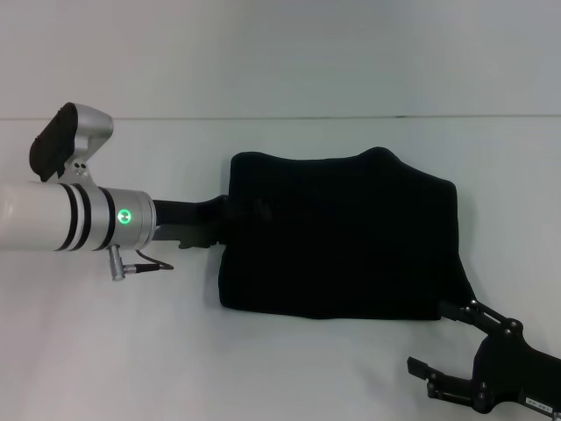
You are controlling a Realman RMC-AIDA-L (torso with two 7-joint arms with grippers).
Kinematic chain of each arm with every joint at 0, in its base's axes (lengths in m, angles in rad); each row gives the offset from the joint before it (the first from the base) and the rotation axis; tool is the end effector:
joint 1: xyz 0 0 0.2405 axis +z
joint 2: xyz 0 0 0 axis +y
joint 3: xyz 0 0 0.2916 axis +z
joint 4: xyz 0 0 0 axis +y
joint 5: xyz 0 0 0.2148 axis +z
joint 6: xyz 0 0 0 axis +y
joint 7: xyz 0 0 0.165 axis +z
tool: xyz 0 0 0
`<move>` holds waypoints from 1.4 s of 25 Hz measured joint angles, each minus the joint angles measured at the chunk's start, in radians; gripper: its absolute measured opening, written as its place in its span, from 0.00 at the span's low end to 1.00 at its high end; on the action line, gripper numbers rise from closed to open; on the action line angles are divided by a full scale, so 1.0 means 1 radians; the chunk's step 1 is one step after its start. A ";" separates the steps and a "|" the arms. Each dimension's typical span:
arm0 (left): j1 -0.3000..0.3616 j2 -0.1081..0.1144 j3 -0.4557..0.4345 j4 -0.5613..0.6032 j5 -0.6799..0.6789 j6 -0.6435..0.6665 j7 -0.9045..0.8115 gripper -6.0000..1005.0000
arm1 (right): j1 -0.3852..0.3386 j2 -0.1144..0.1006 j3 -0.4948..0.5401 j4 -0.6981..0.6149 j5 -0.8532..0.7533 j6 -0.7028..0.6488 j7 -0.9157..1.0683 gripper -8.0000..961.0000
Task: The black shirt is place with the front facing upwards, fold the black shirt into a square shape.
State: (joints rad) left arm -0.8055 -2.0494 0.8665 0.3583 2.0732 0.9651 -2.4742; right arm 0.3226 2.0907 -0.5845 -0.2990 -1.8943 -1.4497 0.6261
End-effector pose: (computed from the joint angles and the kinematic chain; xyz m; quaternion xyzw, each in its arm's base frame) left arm -0.2706 0.4446 -0.0908 -0.7071 -0.6690 -0.1715 0.1516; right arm 0.3601 0.2682 -0.0838 -0.9254 0.1306 0.2421 0.2608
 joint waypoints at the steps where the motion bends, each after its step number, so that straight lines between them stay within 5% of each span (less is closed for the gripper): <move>1: 0.002 -0.002 0.000 0.004 0.000 -0.003 0.007 0.86 | 0.000 0.000 0.000 0.000 0.001 -0.001 0.001 0.98; 4: 0.008 -0.011 0.000 0.013 0.000 -0.013 0.034 0.85 | -0.001 0.000 0.000 0.000 0.003 -0.004 0.004 0.98; 15: 0.008 -0.020 0.015 0.010 0.002 -0.053 0.039 0.42 | 0.004 0.000 0.001 0.000 0.006 -0.006 0.004 0.98; 29: 0.010 -0.023 0.009 0.009 -0.005 -0.075 0.051 0.06 | 0.007 0.000 0.013 0.000 0.008 -0.008 0.004 0.98; 35: 0.049 -0.023 -0.017 0.010 -0.028 -0.060 0.089 0.06 | 0.015 0.002 0.021 0.000 0.008 -0.006 0.004 0.98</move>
State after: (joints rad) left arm -0.7565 -2.0724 0.8499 0.3681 2.0448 0.9046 -2.3851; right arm 0.3376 2.0924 -0.5635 -0.2987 -1.8867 -1.4561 0.6304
